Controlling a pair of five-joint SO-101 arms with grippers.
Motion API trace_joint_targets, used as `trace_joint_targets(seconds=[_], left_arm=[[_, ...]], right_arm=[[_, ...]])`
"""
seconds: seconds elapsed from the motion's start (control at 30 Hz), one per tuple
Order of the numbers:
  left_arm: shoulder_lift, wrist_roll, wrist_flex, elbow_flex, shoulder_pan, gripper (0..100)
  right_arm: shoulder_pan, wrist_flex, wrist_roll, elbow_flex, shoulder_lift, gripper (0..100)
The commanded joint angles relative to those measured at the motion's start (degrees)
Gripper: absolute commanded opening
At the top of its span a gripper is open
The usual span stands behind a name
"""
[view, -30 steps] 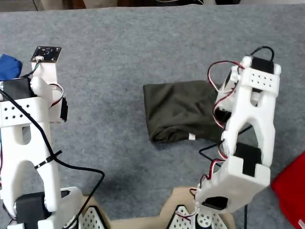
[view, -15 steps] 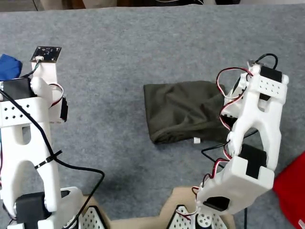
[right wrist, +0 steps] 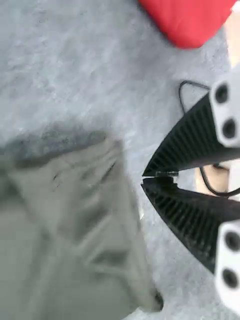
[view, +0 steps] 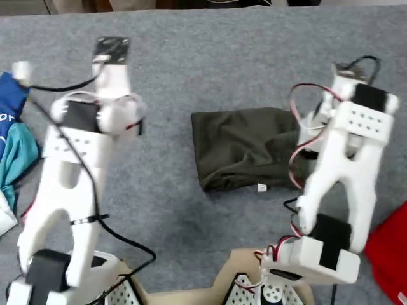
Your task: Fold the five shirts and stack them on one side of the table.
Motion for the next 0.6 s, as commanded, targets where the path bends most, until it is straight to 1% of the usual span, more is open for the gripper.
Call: trace_joint_targets(seconds=[0.0,0.13,0.27,0.4,0.5,0.57], left_arm=[[5.6,4.4,-11.6,1.4,7.8,3],[16.5,7.8,-20.6,0.7,12.7,3],[27.0,9.4,-26.9,-3.3,14.9,3],[37.6,9.3,-27.3,-10.9,15.4,3],[45.7,9.3,-27.0,-17.1,14.2,3],[50.4,9.0,-24.9,-21.5,12.5,3]], right_arm=[[-5.6,-6.2,-3.9,3.3,0.0,0.5],[-6.3,-15.1,-6.2,10.2,5.7,0.5],[-3.6,-20.1,-5.8,14.8,11.1,0.5],[-1.4,-24.4,-5.8,16.0,16.4,0.5],[-1.1,-26.3,-5.7,15.8,19.2,0.5],[-1.1,-27.2,-5.7,15.8,20.3,0.5]])
